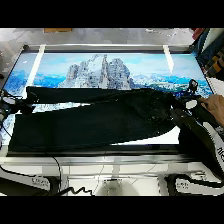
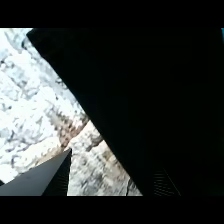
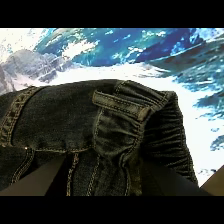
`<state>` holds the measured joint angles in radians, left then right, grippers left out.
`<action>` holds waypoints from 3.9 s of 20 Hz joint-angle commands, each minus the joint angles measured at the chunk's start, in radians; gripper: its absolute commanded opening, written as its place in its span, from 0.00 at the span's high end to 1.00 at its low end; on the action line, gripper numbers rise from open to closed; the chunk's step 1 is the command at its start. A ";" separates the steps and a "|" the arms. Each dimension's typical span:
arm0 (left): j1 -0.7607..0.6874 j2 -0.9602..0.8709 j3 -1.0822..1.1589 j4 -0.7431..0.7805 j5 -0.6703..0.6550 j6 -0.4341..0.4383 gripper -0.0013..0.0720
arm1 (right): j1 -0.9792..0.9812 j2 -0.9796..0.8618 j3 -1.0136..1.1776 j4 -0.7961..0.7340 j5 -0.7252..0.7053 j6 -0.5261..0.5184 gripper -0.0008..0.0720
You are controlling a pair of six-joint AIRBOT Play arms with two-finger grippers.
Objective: Fold the clothes and pants, and hang the long-sleeved shirts on hangers.
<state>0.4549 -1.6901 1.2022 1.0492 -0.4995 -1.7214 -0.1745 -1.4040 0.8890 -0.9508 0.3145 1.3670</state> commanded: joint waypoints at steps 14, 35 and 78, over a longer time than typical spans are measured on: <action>-0.023 0.119 0.005 0.070 0.183 0.130 0.95 | 0.000 0.016 0.000 -0.018 0.027 0.001 0.33; -0.047 0.093 0.006 0.152 0.072 0.158 0.95 | 0.000 0.086 0.000 -0.051 0.133 0.001 0.33; 0.288 0.213 -0.330 -0.202 -0.020 0.859 0.32 | 0.000 0.086 0.000 -0.047 0.225 0.006 0.33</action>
<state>0.7460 -1.4685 0.8700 0.9279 -0.5312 -0.9596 -0.1749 -1.3182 0.8890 -0.9981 0.5392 1.3724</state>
